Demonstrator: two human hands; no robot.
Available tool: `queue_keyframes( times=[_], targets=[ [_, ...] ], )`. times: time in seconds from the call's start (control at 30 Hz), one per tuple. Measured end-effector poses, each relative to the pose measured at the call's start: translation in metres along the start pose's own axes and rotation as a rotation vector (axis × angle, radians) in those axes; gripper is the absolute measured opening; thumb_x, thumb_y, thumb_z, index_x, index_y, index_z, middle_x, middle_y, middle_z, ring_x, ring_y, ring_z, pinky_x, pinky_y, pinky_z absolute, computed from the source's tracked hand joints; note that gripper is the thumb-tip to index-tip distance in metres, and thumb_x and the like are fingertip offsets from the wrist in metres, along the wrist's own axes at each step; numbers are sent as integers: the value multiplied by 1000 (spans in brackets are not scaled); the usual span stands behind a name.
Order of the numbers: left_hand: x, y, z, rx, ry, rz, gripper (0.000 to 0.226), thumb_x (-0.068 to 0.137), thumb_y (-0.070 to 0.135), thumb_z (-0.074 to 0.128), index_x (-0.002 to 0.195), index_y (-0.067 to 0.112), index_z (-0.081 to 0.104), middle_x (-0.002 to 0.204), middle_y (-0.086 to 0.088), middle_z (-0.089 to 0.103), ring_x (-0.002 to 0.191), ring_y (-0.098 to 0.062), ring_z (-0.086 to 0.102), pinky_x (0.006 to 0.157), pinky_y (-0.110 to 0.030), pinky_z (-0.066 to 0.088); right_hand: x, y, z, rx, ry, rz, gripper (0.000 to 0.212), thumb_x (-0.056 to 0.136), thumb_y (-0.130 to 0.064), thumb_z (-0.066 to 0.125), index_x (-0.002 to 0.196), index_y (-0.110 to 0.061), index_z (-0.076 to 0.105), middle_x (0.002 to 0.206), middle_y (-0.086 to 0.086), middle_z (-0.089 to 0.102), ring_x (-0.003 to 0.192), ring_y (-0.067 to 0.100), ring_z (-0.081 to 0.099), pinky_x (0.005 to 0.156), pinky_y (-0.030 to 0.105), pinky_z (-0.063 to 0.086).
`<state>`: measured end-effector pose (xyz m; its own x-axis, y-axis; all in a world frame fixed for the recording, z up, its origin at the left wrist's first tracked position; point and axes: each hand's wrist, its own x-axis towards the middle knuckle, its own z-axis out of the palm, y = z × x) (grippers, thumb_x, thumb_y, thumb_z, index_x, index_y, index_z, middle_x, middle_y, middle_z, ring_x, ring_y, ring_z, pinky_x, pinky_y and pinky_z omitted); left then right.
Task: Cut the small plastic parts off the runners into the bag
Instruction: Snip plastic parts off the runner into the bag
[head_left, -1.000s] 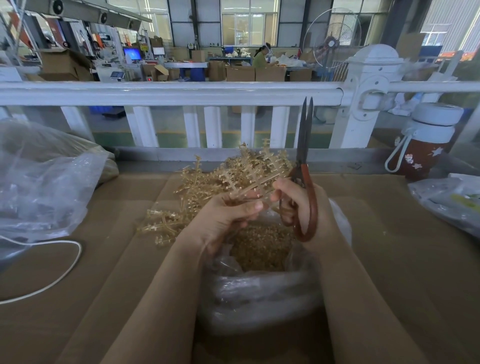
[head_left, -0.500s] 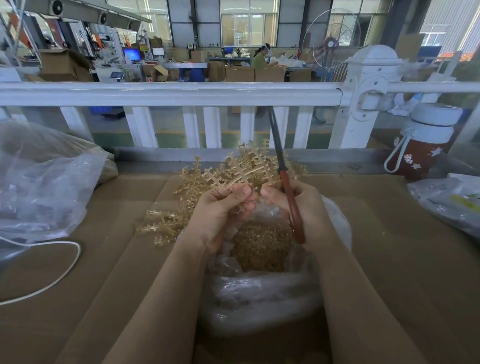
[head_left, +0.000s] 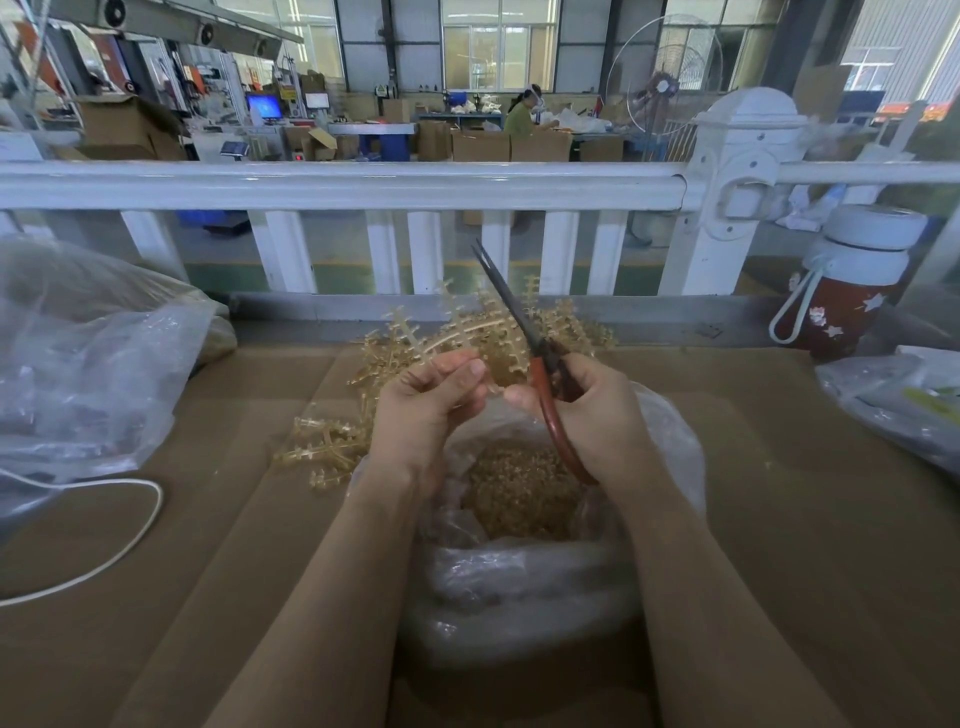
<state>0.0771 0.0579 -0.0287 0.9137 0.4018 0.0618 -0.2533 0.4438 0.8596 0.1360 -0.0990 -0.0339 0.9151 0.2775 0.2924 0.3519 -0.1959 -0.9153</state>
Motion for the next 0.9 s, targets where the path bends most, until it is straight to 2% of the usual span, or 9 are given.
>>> queue_keyframes(
  times=[0.13, 0.23, 0.3, 0.37, 0.47, 0.53, 0.67, 0.77, 0.9],
  targets=[
    [3, 0, -4, -42, 64, 11, 22, 66, 11, 77, 87, 5, 73, 66, -3, 69, 60, -10, 66, 61, -20, 57, 1, 4, -5, -110, -60, -90, 51, 52, -80, 75, 94, -53, 63, 89, -22, 69, 83, -3, 65, 71, 23, 51],
    [2, 1, -4, -48, 54, 27, 16, 65, 10, 77, 81, 9, 75, 67, -3, 70, 60, -10, 67, 60, -20, 56, -1, 8, -10, -208, -121, -139, 48, 58, -81, 73, 93, -51, 61, 88, -24, 68, 83, -5, 64, 67, 17, 46],
    [1, 1, -3, -23, 31, 59, 7, 66, 11, 75, 72, 16, 78, 68, -1, 71, 62, -9, 67, 64, -20, 56, -2, 11, -11, -280, -140, -144, 47, 59, -81, 72, 89, -46, 63, 87, -24, 67, 80, -3, 63, 65, 20, 46],
    [1, 2, -2, 3, 10, 92, 9, 72, 8, 72, 68, 16, 77, 69, -1, 71, 63, -9, 66, 67, -20, 56, -2, 13, -11, -346, -141, -150, 48, 59, -83, 71, 88, -44, 63, 88, -27, 65, 79, -3, 62, 65, 25, 48],
    [0, 1, -2, 20, -11, 127, 17, 86, -4, 63, 78, 8, 72, 69, -1, 71, 63, -8, 65, 69, -20, 55, -2, 14, -10, -415, -117, -167, 52, 59, -87, 65, 91, -47, 60, 90, -32, 63, 78, -5, 59, 64, 23, 45],
    [1, 0, -2, 18, -29, 139, 19, 88, -6, 60, 80, 8, 71, 69, -1, 71, 63, -9, 65, 69, -20, 54, -2, 15, -9, -448, -90, -171, 54, 59, -88, 63, 94, -47, 59, 86, -26, 64, 80, -6, 59, 65, 21, 44],
    [0, 1, -3, -39, -97, 104, 13, 77, 3, 65, 75, 12, 74, 70, -1, 71, 65, -9, 65, 67, -19, 54, -2, 17, -8, -486, -49, -207, 55, 64, -85, 63, 97, -42, 58, 90, -23, 63, 87, -3, 59, 71, 24, 50],
    [1, 1, -5, -34, -140, 27, 5, 70, 12, 71, 73, 16, 72, 75, 1, 68, 69, -8, 65, 71, -20, 53, -2, 17, -7, -514, -33, -230, 53, 65, -85, 62, 94, -41, 55, 89, -22, 62, 85, -2, 57, 68, 22, 47],
    [1, 1, -6, 1, -136, -10, 13, 68, 17, 75, 71, 17, 62, 75, 6, 64, 70, -6, 63, 74, -21, 48, -1, 16, -8, -535, -26, -239, 59, 62, -88, 58, 91, -37, 55, 89, -19, 62, 85, 1, 57, 72, 26, 52]
  ],
)
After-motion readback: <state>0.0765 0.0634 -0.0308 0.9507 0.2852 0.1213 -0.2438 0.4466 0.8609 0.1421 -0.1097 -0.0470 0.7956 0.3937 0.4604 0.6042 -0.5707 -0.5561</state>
